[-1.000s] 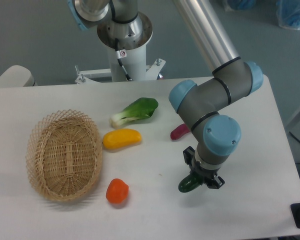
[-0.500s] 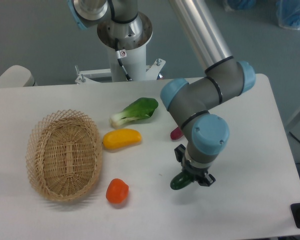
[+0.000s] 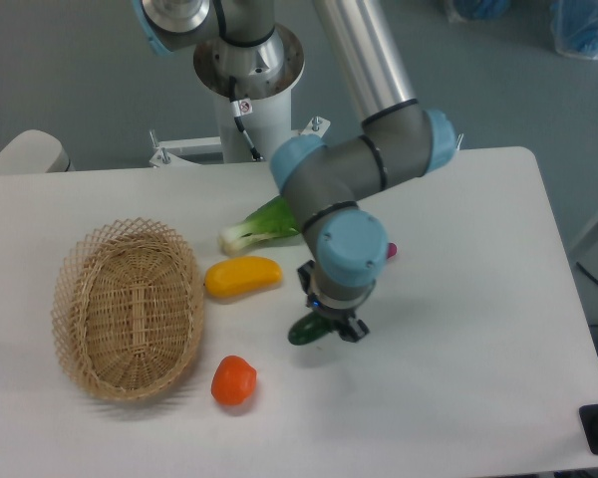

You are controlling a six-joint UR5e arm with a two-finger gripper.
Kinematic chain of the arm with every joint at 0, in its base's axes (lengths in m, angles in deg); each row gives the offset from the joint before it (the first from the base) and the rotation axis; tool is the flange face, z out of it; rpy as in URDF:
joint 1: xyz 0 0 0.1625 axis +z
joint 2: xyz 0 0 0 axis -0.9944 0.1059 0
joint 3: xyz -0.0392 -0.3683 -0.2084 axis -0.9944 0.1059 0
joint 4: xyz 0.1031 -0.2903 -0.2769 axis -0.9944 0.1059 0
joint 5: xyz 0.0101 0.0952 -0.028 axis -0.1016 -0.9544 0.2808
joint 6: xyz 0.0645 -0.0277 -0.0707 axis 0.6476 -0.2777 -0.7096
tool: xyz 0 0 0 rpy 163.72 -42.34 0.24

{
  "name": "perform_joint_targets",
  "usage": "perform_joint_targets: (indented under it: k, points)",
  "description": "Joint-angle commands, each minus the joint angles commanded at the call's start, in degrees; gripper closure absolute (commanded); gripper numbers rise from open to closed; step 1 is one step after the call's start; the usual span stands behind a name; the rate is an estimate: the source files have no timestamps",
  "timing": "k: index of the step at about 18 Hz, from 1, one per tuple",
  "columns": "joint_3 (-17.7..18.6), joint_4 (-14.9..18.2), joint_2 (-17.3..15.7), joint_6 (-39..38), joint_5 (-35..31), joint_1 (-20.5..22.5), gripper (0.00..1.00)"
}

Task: Place the cucumber on the table
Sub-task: 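Carry the held green cucumber with the gripper toward the yellow pepper, then lower the cucumber onto the table beside the yellow pepper and open the gripper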

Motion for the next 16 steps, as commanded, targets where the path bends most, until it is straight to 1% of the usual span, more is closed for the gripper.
perform_joint_targets:
  k: [2, 4, 6, 7, 9, 12, 13, 16]
  points:
    - [1.1, -0.5, -0.5, -0.3, -0.4, -0.5, 0.97]
    - [1.8, -1.4, -0.5, -2.3, -0.4, -1.8, 0.95]
    - [2.0, -1.9, -0.4, -4.0, -0.4, -2.6, 0.9]
    - [2.1, -1.9, -0.4, -4.0, -0.3, -2.6, 0.83]
    - [2.0, -1.9, -0.4, -4.0, -0.2, -2.6, 0.61]
    - [1.9, -1.9, -0.4, -4.1, -0.2, -2.6, 0.17]
    - [1.9, -2.5, -0.4, -4.1, -0.3, -2.6, 0.01]
    - [1.9, -3.2, -0.4, -4.0, -0.4, -2.4, 0.0]
